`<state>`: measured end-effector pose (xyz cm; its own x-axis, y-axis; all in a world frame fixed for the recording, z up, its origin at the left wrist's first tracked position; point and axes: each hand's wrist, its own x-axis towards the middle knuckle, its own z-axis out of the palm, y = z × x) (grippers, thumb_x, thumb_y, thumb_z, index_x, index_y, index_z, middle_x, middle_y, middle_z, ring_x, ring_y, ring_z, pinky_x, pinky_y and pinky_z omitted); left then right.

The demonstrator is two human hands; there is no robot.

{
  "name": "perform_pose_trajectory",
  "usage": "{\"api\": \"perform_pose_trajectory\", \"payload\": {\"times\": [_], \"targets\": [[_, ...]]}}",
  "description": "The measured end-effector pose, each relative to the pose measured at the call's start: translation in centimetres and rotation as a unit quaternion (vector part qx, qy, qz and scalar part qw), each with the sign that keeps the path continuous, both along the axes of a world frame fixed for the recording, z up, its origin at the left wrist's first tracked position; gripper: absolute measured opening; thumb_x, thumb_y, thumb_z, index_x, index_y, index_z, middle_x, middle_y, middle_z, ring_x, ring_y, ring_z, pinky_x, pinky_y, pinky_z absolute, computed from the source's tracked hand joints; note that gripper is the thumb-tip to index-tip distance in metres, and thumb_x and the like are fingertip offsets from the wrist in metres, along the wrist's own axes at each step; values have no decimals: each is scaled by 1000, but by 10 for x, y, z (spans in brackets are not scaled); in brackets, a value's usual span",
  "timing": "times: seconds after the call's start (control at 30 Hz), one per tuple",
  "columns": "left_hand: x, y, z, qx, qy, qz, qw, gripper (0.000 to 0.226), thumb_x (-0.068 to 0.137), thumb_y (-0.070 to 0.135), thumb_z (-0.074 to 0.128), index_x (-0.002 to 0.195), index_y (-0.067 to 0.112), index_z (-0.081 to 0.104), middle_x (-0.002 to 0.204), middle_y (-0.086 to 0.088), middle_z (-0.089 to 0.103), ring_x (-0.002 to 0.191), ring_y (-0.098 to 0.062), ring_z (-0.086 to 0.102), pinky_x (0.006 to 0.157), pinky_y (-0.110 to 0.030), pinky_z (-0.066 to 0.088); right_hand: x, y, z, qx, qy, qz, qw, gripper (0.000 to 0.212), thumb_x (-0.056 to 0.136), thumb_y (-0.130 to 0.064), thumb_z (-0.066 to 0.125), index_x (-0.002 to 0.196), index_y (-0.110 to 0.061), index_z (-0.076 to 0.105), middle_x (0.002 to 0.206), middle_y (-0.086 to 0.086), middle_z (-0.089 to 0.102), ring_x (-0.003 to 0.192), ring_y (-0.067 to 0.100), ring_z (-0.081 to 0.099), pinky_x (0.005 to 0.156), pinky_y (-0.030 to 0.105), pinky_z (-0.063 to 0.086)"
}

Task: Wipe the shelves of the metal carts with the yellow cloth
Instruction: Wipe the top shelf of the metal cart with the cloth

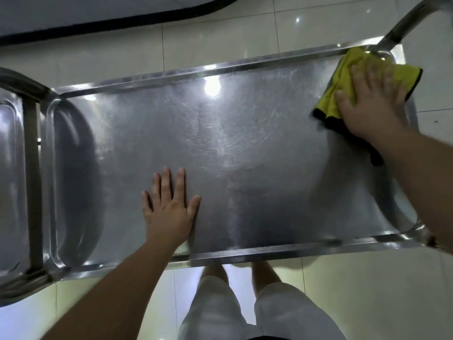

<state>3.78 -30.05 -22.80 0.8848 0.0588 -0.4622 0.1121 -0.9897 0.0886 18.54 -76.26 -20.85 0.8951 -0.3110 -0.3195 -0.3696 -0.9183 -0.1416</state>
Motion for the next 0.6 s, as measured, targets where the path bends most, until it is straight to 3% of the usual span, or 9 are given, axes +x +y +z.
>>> {"api": "perform_pose_trajectory", "payload": {"times": [0.27,0.4,0.5,0.6], "targets": [[-1,2,-3,5,-14,3,1000,74,98,71,16,162,44,-10,173,5,-17,159,-20,-18,126,-55,-5,-176,31,-1,-5,25,37,999,78,97,-70,20,166,-36,4,175,-1,-1,160,29,-6,126,60,3],[-1,0,-1,5,-16,5,1000,75,98,71,17,163,42,-8,173,4,-14,159,-20,-16,126,-55,-5,-259,73,-2,-29,9,127,991,85,93,-69,35,165,-25,21,174,4,10,160,35,5,124,63,13],[-1,0,-1,8,-13,10,1000,74,100,68,22,163,42,-7,174,4,-14,159,-20,-16,126,-55,-5,-280,89,-2,-27,-2,191,981,90,91,-75,41,164,-25,23,173,3,14,160,34,6,125,63,14],[0,0,0,0,-15,13,1000,74,101,68,24,163,43,-6,174,4,-14,159,-19,-16,126,-55,-5,-273,71,-5,-19,0,252,968,81,97,-76,29,164,-30,23,173,-1,16,160,29,6,125,62,16]]}}
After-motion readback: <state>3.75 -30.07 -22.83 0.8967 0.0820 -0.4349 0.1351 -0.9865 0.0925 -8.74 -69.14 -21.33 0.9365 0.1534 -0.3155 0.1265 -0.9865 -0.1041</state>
